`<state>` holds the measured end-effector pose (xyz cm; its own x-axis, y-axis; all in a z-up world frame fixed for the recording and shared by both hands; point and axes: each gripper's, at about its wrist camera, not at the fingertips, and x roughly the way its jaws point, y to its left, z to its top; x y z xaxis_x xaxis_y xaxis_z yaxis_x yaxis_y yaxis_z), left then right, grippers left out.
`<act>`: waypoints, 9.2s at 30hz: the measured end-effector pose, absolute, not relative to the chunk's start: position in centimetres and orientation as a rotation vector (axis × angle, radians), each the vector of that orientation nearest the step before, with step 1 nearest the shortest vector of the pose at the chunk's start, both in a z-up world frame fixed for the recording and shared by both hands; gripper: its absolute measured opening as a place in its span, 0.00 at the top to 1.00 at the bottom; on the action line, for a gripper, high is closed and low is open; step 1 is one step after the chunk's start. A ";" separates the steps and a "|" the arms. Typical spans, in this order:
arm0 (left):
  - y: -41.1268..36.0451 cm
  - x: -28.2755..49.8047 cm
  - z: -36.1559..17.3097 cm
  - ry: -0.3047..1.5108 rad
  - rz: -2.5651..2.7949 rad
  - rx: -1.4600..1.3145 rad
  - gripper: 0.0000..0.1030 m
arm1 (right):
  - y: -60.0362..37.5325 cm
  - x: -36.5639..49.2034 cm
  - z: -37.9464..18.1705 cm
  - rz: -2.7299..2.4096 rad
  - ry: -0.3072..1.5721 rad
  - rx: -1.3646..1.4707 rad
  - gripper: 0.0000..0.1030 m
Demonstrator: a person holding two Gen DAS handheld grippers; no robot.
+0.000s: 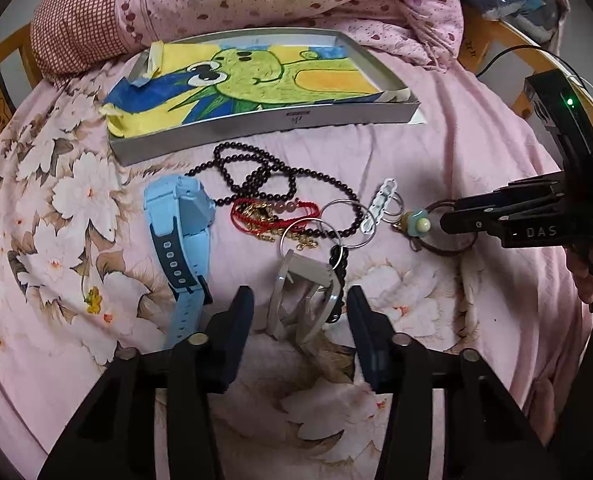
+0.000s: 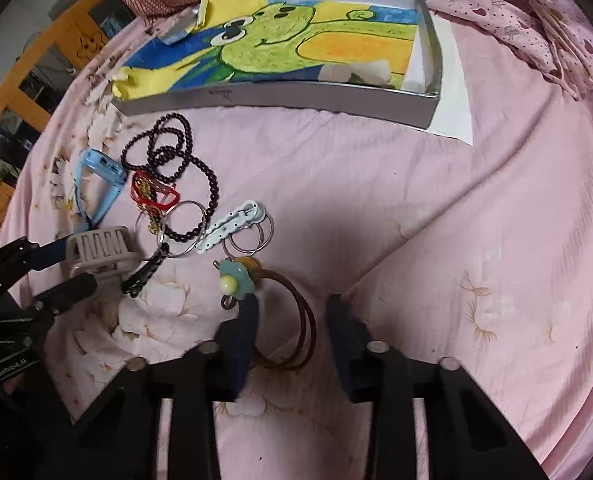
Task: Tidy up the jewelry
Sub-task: 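Grasp the grey buckle with the left tool while the right tool grasps the green keychain, then carry the buckle into the tray with the left tool while the right tool drops the keychain there, then lift both open tools back from the tray, then grasp the blue watch with the left tool while the right tool grasps the silver rings, then lower the watch into the tray with the left tool while the right tool releases the rings there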
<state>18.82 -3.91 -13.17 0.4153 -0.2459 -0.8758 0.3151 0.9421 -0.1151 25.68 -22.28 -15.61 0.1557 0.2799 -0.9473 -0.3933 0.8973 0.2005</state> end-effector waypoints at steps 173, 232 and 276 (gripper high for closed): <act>2.3 22.1 -13.4 1.158 -0.149 -0.121 0.69 | -16.8 26.0 -15.2 0.517 1.284 0.138 0.71; 1.6 20.5 -8.5 0.897 -0.173 -0.118 0.85 | -14.5 24.7 -7.8 0.492 0.926 -0.112 0.97; 1.1 35.9 -10.1 0.955 -0.205 -0.244 0.57 | -19.2 38.2 -12.4 0.263 0.975 0.048 0.89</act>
